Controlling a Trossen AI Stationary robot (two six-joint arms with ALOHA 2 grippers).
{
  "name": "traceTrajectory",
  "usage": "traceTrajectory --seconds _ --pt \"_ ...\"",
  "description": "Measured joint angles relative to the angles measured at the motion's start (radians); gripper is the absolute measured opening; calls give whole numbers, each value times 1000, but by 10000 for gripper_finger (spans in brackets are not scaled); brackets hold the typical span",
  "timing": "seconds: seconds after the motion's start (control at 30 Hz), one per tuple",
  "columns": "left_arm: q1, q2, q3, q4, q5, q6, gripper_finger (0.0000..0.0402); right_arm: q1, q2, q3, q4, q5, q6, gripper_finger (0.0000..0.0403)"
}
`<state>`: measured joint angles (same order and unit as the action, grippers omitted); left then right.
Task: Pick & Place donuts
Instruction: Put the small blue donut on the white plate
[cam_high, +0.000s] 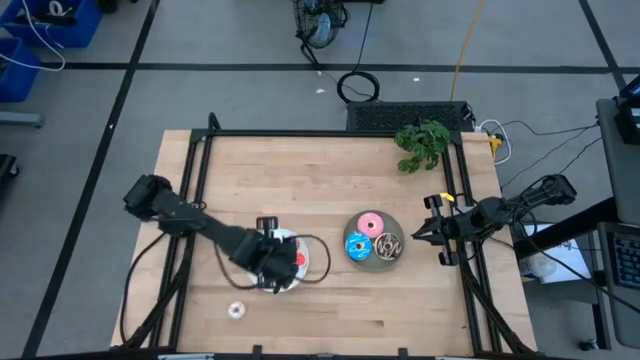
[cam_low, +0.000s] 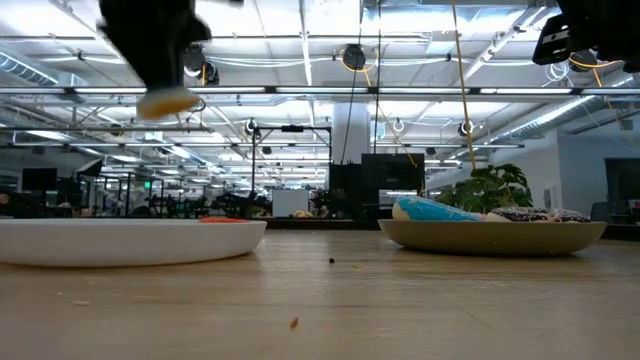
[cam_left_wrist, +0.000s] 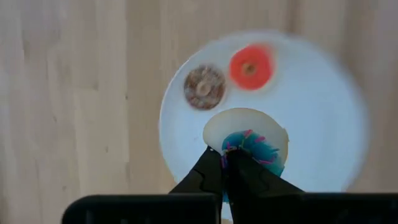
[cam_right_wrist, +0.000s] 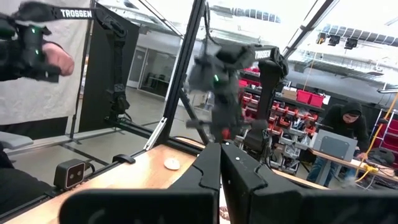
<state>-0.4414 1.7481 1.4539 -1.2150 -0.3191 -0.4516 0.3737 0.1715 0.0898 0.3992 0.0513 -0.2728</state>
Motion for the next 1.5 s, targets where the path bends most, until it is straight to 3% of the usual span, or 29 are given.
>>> traceTrajectory --seconds 0.2,0.33,0.47,0.67,0.83,0.97,1.27,1.5 --pt "89 1 -195 128 105 47 27 0 0 0 -9 0 -1 0" --pt "114 1 -274 243 154 53 18 0 0 0 -14 0 -4 0" --pt "120 1 -303 313 169 63 7 0 0 0 -13 0 -5 0" --pt "120 0 -329 313 150 23 27 0 0 0 -7 0 -4 0" --pt "126 0 -360 321 146 -5 12 0 0 0 -8 0 -3 0" --pt "135 0 -366 330 189 -2 13 0 0 0 -8 0 -4 0" --pt "134 0 -366 346 196 -7 143 0 0 0 -8 0 -4 0" --pt "159 0 -366 347 162 -92 200 0 0 0 -8 0 -4 0"
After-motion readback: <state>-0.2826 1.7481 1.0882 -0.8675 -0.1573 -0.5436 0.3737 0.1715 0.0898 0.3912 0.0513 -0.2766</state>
